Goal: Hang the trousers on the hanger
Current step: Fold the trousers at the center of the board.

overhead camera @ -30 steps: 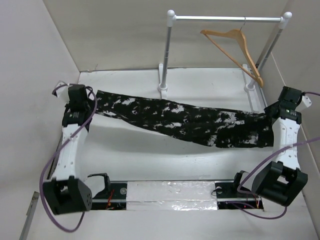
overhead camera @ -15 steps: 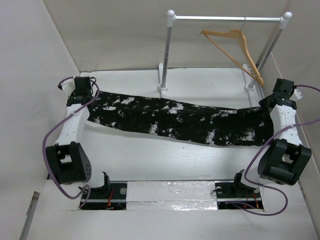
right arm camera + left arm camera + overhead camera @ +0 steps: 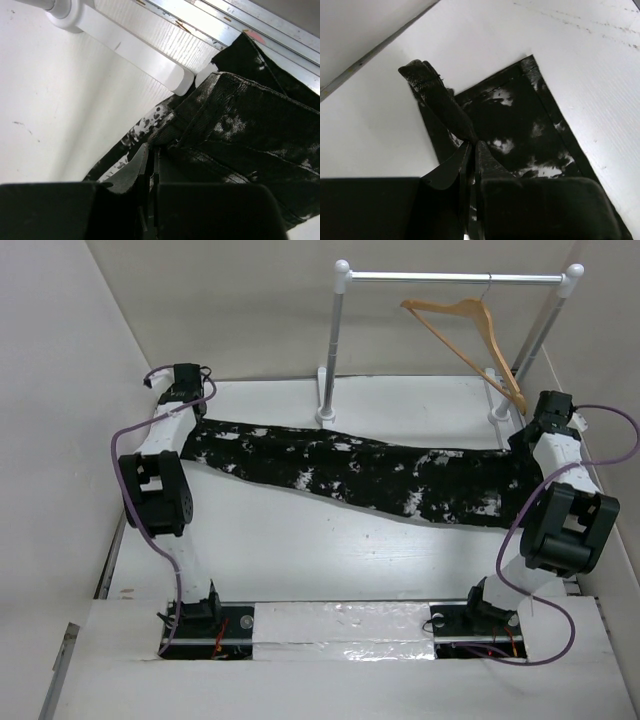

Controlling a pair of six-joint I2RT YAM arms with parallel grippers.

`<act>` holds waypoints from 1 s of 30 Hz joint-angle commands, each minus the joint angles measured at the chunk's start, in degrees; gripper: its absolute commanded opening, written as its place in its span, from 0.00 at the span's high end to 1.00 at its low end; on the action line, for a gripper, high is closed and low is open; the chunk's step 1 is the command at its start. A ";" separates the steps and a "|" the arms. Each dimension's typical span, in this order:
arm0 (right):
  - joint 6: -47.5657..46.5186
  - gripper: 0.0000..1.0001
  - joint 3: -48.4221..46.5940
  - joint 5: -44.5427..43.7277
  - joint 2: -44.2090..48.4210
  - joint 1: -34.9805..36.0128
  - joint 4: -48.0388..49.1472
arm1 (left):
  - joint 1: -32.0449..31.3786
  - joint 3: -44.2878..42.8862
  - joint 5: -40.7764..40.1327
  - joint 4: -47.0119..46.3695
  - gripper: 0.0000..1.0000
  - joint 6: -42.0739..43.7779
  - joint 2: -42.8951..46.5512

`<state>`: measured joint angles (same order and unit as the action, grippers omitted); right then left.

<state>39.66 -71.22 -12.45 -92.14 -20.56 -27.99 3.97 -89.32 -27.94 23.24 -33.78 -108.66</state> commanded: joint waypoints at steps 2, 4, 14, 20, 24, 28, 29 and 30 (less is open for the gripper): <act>-0.28 1.00 -6.38 -4.87 -2.08 -0.63 6.63 | 0.17 -8.22 -4.66 -1.01 1.00 1.88 -2.60; -0.46 1.00 -6.21 -4.87 -2.78 -0.63 8.64 | 0.16 -9.55 -3.96 -2.06 1.00 2.57 -4.01; -0.11 1.00 -9.46 -4.69 -9.20 -1.24 10.32 | -1.59 -28.10 -2.91 0.93 0.91 5.04 -20.01; 1.30 0.19 -7.18 -3.55 -5.26 -0.01 13.13 | -2.82 -23.56 -0.61 -3.90 0.20 7.24 -16.24; 1.74 0.08 -2.79 -1.53 0.88 -0.01 15.59 | -2.30 -15.20 -1.59 -7.06 0.14 6.98 -7.13; 2.26 0.08 4.84 1.27 9.59 0.61 18.57 | -1.68 -2.03 0.95 -11.46 0.17 5.04 0.46; 2.35 0.15 9.04 1.89 11.61 1.39 19.28 | -0.99 2.70 2.35 -12.08 0.17 3.91 1.34; 2.27 0.25 11.52 2.25 13.72 2.01 19.98 | -0.98 4.31 4.54 -12.08 0.20 3.03 1.96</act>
<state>41.19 -64.93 -11.99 -83.29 -20.16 -12.78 2.02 -90.11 -26.41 14.72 -28.49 -111.57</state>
